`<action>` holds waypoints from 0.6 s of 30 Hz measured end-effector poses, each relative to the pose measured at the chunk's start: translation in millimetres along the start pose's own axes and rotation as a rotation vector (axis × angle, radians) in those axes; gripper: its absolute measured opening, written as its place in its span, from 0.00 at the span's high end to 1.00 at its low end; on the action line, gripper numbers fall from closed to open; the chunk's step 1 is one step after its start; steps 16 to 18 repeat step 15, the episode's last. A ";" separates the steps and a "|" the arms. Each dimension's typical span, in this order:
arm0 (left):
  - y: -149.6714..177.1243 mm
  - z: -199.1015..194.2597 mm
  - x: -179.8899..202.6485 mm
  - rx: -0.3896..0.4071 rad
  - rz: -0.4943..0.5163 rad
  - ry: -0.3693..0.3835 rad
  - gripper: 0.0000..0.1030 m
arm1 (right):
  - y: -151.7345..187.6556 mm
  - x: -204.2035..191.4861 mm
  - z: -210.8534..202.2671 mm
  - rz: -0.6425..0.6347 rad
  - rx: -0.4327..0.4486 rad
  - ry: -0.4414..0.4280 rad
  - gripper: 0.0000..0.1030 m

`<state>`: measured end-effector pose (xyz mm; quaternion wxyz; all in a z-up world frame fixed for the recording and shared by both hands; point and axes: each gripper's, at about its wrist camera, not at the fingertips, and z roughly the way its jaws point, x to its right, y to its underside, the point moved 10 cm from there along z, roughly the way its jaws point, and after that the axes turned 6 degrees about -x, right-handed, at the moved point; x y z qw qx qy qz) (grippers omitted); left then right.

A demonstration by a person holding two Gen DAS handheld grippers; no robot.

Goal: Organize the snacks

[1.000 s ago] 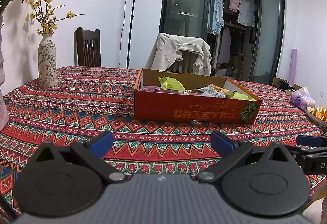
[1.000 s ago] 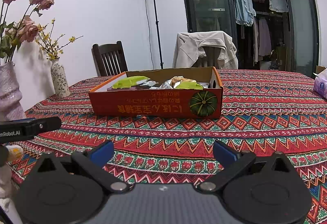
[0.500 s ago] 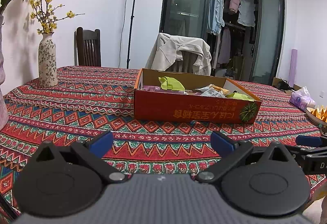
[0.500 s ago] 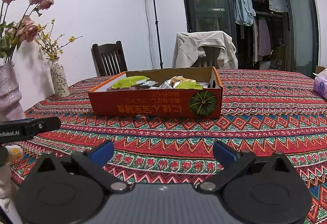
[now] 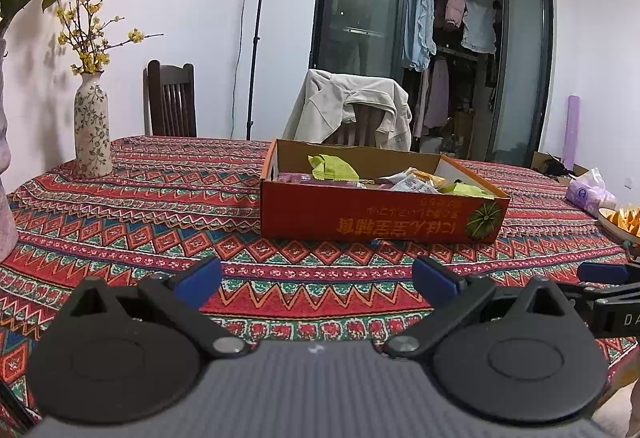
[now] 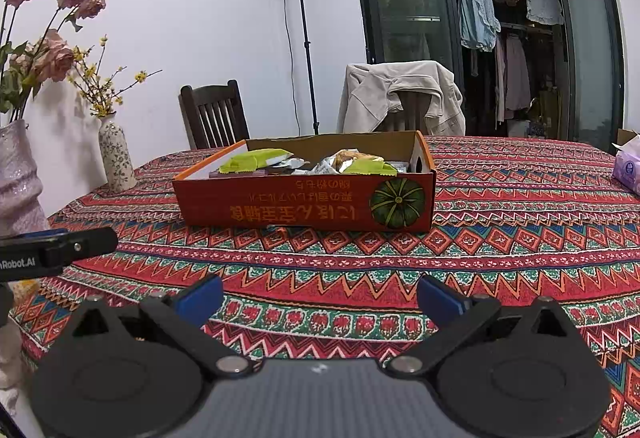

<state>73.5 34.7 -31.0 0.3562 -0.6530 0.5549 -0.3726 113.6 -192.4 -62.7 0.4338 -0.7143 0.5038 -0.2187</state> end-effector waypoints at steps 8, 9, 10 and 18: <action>1.0 -0.1 0.3 -0.002 0.004 0.004 0.00 | -0.2 0.8 0.1 -0.002 -0.003 0.001 0.00; 1.0 0.3 0.0 -0.002 0.004 0.000 0.00 | -0.2 1.0 0.3 -0.002 -0.004 0.002 0.00; 1.3 0.6 -0.4 -0.001 0.006 -0.005 0.00 | -0.2 1.0 0.3 -0.002 -0.004 0.002 0.00; 1.6 2.4 -1.4 -0.005 -0.005 0.009 0.00 | 0.0 2.9 3.0 -0.001 -0.010 0.005 0.00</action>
